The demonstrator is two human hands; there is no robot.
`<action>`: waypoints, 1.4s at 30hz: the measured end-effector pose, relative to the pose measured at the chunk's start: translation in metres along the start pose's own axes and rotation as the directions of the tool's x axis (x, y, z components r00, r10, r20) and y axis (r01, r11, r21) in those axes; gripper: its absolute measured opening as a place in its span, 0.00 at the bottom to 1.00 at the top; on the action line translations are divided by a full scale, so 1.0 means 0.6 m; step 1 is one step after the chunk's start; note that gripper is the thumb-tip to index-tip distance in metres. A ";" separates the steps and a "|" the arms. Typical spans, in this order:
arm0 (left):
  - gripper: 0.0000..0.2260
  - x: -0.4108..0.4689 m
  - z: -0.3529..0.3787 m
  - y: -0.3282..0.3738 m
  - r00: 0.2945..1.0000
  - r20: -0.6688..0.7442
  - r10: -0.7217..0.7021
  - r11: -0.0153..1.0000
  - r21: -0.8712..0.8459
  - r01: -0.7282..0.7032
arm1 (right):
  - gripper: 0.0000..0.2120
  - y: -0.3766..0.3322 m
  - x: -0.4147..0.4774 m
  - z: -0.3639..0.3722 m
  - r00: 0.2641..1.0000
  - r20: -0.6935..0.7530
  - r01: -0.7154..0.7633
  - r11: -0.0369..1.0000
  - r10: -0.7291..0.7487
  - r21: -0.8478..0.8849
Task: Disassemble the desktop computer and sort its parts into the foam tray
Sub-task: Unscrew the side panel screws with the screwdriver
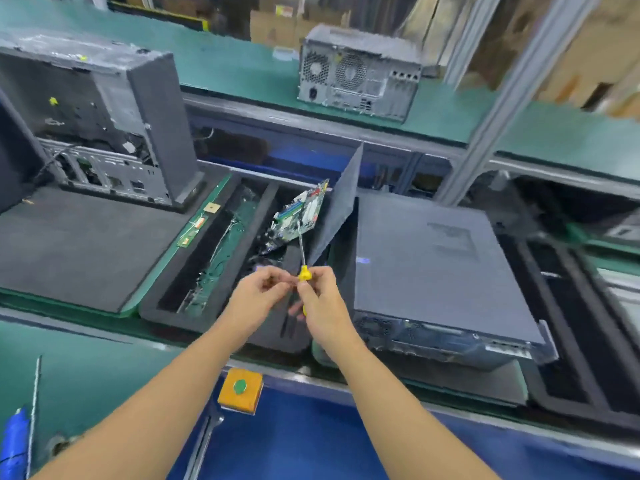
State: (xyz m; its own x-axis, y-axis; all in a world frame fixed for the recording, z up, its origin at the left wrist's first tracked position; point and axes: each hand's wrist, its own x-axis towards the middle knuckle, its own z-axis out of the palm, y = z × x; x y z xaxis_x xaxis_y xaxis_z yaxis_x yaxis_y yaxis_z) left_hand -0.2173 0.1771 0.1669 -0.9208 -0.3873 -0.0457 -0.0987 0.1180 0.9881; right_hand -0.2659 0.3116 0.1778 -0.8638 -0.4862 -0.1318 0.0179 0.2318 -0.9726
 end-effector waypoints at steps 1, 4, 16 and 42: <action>0.06 0.002 0.032 0.012 0.999 0.032 0.010 1.000 0.015 -0.010 | 0.03 0.001 -0.012 -0.034 0.999 -0.033 -0.012 1.000 0.012 0.014; 0.07 0.001 0.128 0.042 0.988 0.150 0.042 0.996 0.066 -0.052 | 0.02 0.010 -0.052 -0.137 0.990 -0.130 -0.047 0.997 0.055 0.065; 0.14 -0.039 0.431 0.104 0.811 0.533 0.241 0.801 0.363 -0.476 | 0.13 0.064 -0.218 -0.398 0.926 -0.331 -0.063 0.941 0.179 0.334; 0.08 0.052 0.640 0.044 0.644 0.654 0.398 0.522 0.416 -0.745 | 0.15 0.198 -0.270 -0.535 0.786 -0.444 -0.289 0.891 0.429 0.350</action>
State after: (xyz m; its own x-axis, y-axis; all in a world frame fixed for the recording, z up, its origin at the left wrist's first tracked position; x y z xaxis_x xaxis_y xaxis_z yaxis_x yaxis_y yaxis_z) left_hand -0.3935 0.5191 0.1354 -0.8786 0.3954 0.2677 0.4775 0.7302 0.4887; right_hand -0.2854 0.6885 0.1452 -0.8953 0.0914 -0.4360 0.4415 0.0521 -0.8958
